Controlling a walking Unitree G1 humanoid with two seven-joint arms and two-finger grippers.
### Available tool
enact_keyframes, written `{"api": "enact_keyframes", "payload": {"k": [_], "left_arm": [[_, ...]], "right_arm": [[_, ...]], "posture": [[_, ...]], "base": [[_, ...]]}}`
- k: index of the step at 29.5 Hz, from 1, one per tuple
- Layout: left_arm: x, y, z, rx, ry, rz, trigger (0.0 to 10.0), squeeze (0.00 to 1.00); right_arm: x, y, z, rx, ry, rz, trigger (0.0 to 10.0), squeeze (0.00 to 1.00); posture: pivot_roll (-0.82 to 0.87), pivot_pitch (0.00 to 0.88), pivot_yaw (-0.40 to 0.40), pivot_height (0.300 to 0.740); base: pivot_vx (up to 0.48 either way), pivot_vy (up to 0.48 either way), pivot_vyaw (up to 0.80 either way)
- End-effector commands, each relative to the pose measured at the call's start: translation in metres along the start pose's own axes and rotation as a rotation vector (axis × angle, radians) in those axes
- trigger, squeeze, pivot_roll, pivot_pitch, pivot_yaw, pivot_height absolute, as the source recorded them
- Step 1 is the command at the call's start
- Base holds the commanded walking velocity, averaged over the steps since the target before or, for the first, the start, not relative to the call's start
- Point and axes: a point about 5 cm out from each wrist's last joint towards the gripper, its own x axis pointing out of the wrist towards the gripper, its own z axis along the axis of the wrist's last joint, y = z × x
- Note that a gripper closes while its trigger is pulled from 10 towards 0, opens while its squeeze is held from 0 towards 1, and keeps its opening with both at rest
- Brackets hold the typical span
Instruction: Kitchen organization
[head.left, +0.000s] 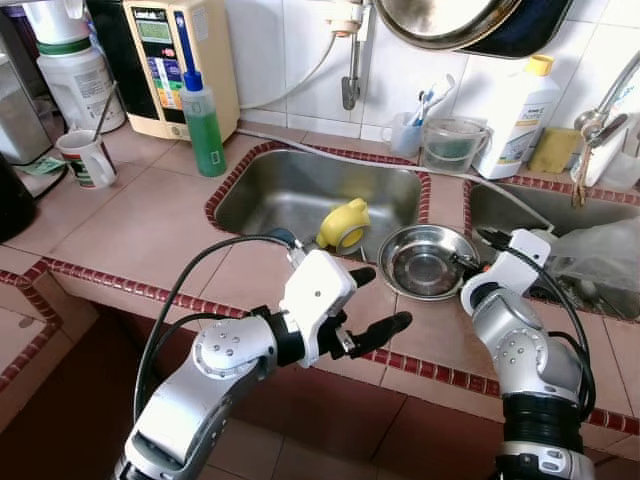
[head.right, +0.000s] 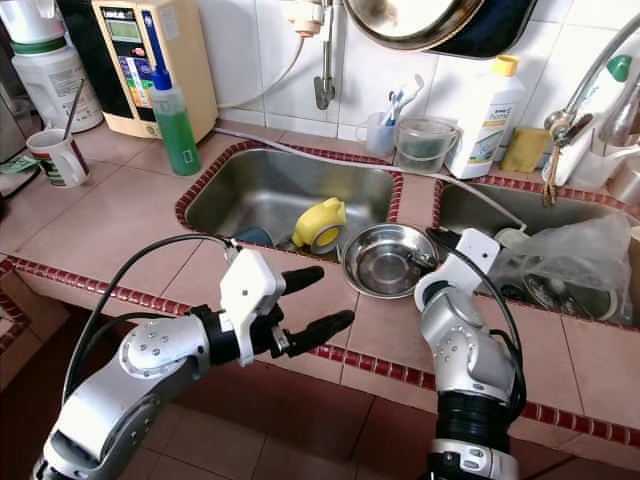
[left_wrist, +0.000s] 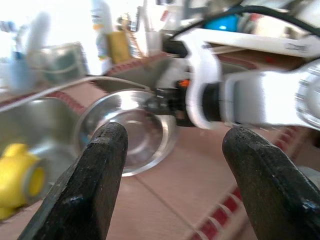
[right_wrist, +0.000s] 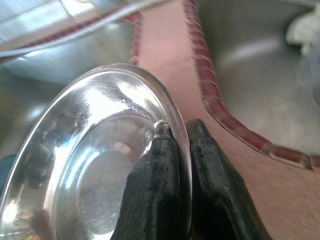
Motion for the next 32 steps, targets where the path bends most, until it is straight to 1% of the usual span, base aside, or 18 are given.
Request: {"api": "enact_keyframes", "payload": {"k": [1,3,6,10,11,12,16,17,18,21,23,25,26,27,28,30,31,32], "left_arm": [[-0.001,0.014,0.002,0.024,-0.004,0.073,10.0,0.00],[0.000,0.023,0.003,0.042,-0.003,0.116,10.0,0.00],[0.000,0.036,0.005,0.050,-0.005,0.170,10.0,0.00],[-0.001,0.043,0.008,0.032,-0.022,0.205,10.0,0.00],[-0.001,0.046,0.008,0.011,-0.043,0.228,10.0,0.00],[-0.001,0.050,0.006,-0.021,-0.054,0.262,10.0,0.00],[-0.002,0.055,0.003,-0.040,-0.061,0.290,10.0,0.00],[-0.004,0.060,0.000,-0.032,-0.064,0.321,10.0,0.00],[-0.006,0.063,-0.005,-0.007,-0.059,0.347,10.0,0.00],[-0.007,0.064,-0.008,-0.036,-0.062,0.358,10.0,0.00],[-0.010,0.069,-0.014,-0.049,-0.067,0.388,10.0,0.00],[-0.012,0.073,-0.015,-0.080,-0.096,0.410,10.0,0.00],[-0.014,0.078,-0.018,-0.092,-0.092,0.436,10.0,0.00],[-0.015,0.083,-0.021,-0.077,-0.086,0.463,10.0,0.00],[-0.015,0.083,-0.021,-0.077,-0.086,0.463,10.0,0.00],[-0.016,0.085,-0.024,-0.077,-0.085,0.466,10.0,0.00],[-0.017,0.087,-0.026,-0.099,-0.082,0.471,10.0,0.00],[-0.017,0.087,-0.026,-0.099,-0.082,0.471,10.0,0.00]], "right_arm": [[-0.003,0.011,0.014,-0.019,-0.085,0.059,0.0,0.00],[-0.003,0.017,0.018,-0.024,-0.117,0.083,0.0,0.00],[-0.004,0.024,0.027,-0.069,-0.191,0.116,0.0,0.00],[-0.005,0.029,0.034,-0.070,-0.239,0.152,0.0,0.00],[-0.008,0.030,0.041,-0.116,-0.322,0.174,1.5,0.00],[-0.012,0.032,0.046,-0.149,-0.400,0.221,10.0,0.00],[-0.013,0.032,0.048,-0.160,-0.423,0.236,10.0,0.00],[-0.018,0.034,0.050,-0.230,-0.494,0.288,10.0,0.00],[-0.023,0.035,0.047,-0.279,-0.534,0.348,10.0,0.00],[-0.024,0.033,0.045,-0.281,-0.540,0.348,10.0,0.00],[-0.027,0.031,0.045,-0.325,-0.588,0.335,10.0,0.00],[-0.029,0.031,0.045,-0.306,-0.614,0.353,10.0,0.00],[-0.032,0.033,0.046,-0.293,-0.653,0.353,10.0,0.00],[-0.035,0.037,0.044,-0.308,-0.669,0.385,10.0,0.00],[-0.035,0.037,0.044,-0.308,-0.669,0.385,10.0,0.00],[-0.036,0.041,0.039,-0.389,-0.673,0.384,10.0,0.00],[-0.036,0.042,0.033,-0.436,-0.666,0.374,10.0,0.00],[-0.036,0.042,0.033,-0.436,-0.666,0.374,10.0,0.00]], "posture": [[0.04,0.000,-0.026,0.740],[0.04,0.000,-0.027,0.740],[0.05,0.000,-0.031,0.740],[0.05,0.000,-0.034,0.740],[0.05,0.000,-0.033,0.740],[0.05,0.000,-0.034,0.740],[0.05,0.000,-0.035,0.740],[0.05,0.000,-0.035,0.740],[0.05,0.000,-0.030,0.740],[0.06,0.000,-0.032,0.740],[0.06,0.000,-0.034,0.740],[0.06,0.000,-0.034,0.740],[0.06,0.000,-0.035,0.740],[0.05,0.000,-0.034,0.740],[0.05,0.000,-0.034,0.740],[0.04,0.000,-0.026,0.740],[0.04,0.000,-0.024,0.740],[0.04,0.000,-0.024,0.740]], "base": [[0.000,0.000,0.00],[0.000,0.000,0.00],[0.000,0.000,0.00],[0.000,0.000,0.00],[0.000,0.000,0.00],[0.000,0.000,0.00],[0.000,0.000,0.00],[0.000,0.000,0.00],[0.000,0.000,0.00],[0.000,0.000,0.00],[0.000,0.000,0.00],[0.000,0.000,0.00],[0.000,0.000,0.00],[0.000,0.000,0.00],[0.000,0.000,0.00],[0.000,0.000,0.00],[0.000,0.000,0.00],[0.000,0.000,0.00]]}}
